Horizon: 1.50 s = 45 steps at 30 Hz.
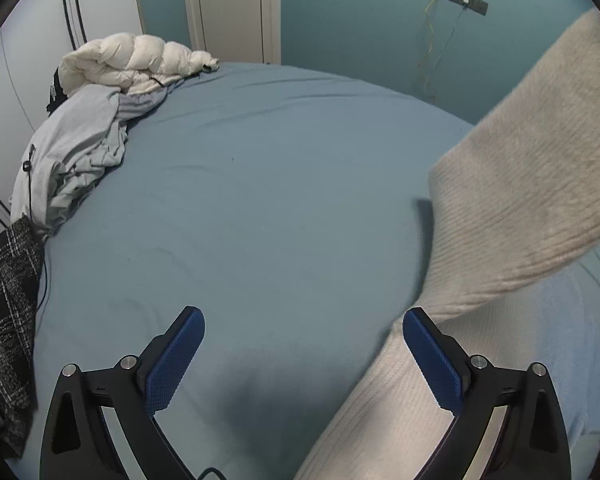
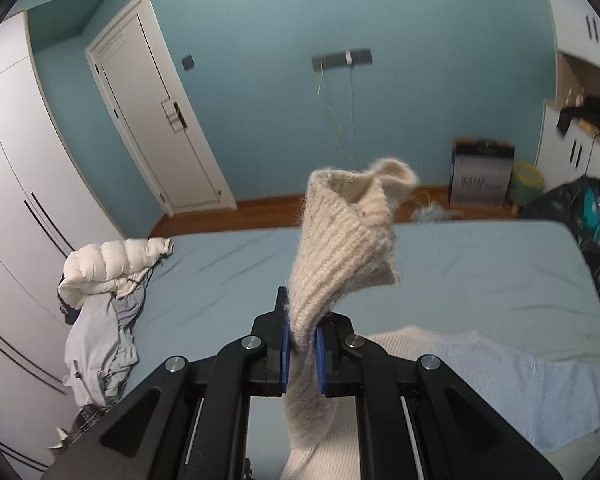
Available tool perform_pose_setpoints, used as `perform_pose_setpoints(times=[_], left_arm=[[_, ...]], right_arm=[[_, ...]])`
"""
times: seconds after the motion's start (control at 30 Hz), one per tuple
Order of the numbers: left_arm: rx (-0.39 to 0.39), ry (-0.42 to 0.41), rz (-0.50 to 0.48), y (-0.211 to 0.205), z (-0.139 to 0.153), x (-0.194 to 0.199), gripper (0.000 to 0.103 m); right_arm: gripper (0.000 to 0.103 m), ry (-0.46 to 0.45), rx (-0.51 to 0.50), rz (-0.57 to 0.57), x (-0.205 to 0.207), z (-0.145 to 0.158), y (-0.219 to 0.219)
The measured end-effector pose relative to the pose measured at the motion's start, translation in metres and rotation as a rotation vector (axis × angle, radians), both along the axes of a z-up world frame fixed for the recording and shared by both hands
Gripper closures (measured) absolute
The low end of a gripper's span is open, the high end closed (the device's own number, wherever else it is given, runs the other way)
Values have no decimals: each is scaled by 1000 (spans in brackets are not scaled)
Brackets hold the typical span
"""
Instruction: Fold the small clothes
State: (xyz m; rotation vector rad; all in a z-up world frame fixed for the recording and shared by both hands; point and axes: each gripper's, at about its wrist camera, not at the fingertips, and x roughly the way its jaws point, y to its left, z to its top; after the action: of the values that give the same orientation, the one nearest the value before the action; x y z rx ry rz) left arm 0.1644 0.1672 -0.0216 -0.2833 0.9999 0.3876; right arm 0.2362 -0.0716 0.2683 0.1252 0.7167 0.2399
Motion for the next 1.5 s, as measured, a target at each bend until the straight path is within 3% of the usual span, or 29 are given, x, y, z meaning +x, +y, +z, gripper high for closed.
perform_pose_setpoints(times=[0.1, 0.23, 0.33, 0.43, 0.53, 0.57, 0.6, 0.67, 0.7, 0.77, 0.83, 0.9, 0.93, 1.0, 1.07, 1.13, 1.2, 1.27, 1.37, 1.5], left_arm=[[-20, -6, 1, 1, 0, 0, 2], [6, -16, -9, -3, 4, 0, 2], [15, -13, -17, -5, 4, 1, 2], [29, -2, -26, -9, 2, 2, 2], [53, 12, -41, -14, 1, 4, 2], [70, 22, -51, -17, 0, 6, 2], [86, 31, -61, -20, -1, 7, 2], [123, 48, -88, -26, -4, 10, 2], [156, 59, -113, -32, -6, 12, 2], [225, 92, -170, -45, -14, 17, 2], [310, 135, -256, -63, -25, 23, 2], [393, 187, -347, -84, -42, 29, 2], [414, 210, -378, -91, -51, 32, 2], [423, 267, -441, -106, -74, 38, 2], [423, 320, -507, -120, -98, 45, 2], [477, 346, -554, -130, -116, 51, 2], [597, 310, -562, -136, -132, 62, 2], [633, 274, -555, -132, -141, 70, 0], [552, 227, -517, -116, -141, 76, 0], [230, 219, -358, -62, -134, 83, 0]], right_arm=[[96, -11, 17, -56, 0, -3, -20], [96, -14, 11, -179, -17, -26, -85], [96, -5, 5, -271, -39, -52, -138], [96, 29, -40, -390, -53, -103, -197], [84, 187, -126, -434, -47, -198, -246], [67, 289, -173, -431, -46, -238, -264], [61, 377, -215, -439, -46, -264, -278], [61, 569, -260, -501, -63, -325, -315], [61, 598, -217, -517, -74, -338, -327], [61, 573, -6, -520, -111, -347, -347], [52, 503, 148, -495, -145, -344, -352], [20, 409, 237, -483, -176, -340, -348], [15, 364, 261, -479, -187, -339, -345], [12, 295, 287, -478, -207, -345, -343], [12, 328, 312, -449, -202, -355, -338], [12, 346, 366, -392, -190, -359, -329], [12, 343, 370, -382, -185, -358, -328], [12, 342, 364, -375, -186, -362, -329], [12, 367, 401, -371, -184, -368, -333], [12, 352, 458, -357, -186, -361, -329]])
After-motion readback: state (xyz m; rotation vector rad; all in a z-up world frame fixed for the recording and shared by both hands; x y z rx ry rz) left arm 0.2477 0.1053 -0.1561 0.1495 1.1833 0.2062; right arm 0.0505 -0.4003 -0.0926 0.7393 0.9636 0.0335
